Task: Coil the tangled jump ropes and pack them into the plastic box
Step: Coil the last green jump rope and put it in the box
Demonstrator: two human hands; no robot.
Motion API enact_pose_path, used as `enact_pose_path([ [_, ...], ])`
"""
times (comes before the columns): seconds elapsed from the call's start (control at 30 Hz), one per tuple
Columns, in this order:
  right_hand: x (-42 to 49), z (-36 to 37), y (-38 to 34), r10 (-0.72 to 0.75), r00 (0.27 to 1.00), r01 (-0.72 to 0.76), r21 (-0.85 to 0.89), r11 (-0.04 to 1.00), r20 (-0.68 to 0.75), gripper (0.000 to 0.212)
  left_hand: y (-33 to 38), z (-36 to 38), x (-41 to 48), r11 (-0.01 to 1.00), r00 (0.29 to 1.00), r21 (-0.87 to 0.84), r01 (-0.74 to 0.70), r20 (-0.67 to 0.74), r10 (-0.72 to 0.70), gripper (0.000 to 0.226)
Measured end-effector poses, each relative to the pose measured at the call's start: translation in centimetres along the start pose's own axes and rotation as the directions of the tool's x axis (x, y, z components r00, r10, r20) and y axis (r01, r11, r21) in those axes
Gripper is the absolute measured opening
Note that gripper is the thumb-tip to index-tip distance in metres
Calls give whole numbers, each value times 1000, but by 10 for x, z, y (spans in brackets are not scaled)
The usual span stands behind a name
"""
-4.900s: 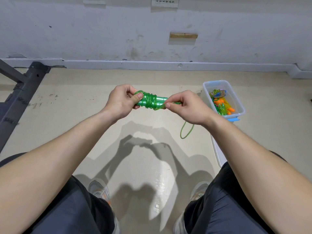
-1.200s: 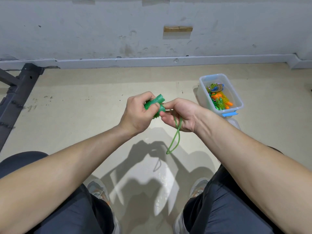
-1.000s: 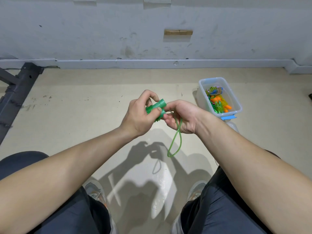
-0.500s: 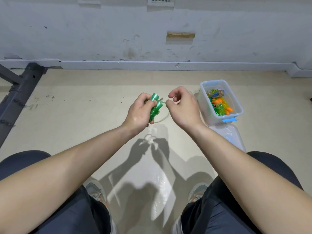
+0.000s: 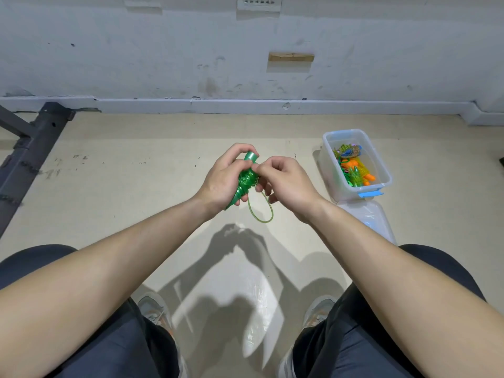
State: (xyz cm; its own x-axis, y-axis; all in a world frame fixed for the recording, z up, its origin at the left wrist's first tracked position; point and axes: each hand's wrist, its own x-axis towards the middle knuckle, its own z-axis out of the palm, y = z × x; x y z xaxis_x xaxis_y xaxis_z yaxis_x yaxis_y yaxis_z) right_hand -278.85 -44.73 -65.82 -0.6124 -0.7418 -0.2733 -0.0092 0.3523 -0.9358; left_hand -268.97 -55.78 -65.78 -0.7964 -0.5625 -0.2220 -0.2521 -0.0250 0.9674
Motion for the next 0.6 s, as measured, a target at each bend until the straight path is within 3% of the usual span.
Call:
enact_pose_path([
  [0.17,1,7,1,-40,993,40,3,999,-108,25,2,-1,3,999,1000,-29,-23,-14,23,19],
  [0.6,-1,10,1,-26,981,50,120,992,-194,20,4,1,1,994,996,66,-85,-27,86,9],
])
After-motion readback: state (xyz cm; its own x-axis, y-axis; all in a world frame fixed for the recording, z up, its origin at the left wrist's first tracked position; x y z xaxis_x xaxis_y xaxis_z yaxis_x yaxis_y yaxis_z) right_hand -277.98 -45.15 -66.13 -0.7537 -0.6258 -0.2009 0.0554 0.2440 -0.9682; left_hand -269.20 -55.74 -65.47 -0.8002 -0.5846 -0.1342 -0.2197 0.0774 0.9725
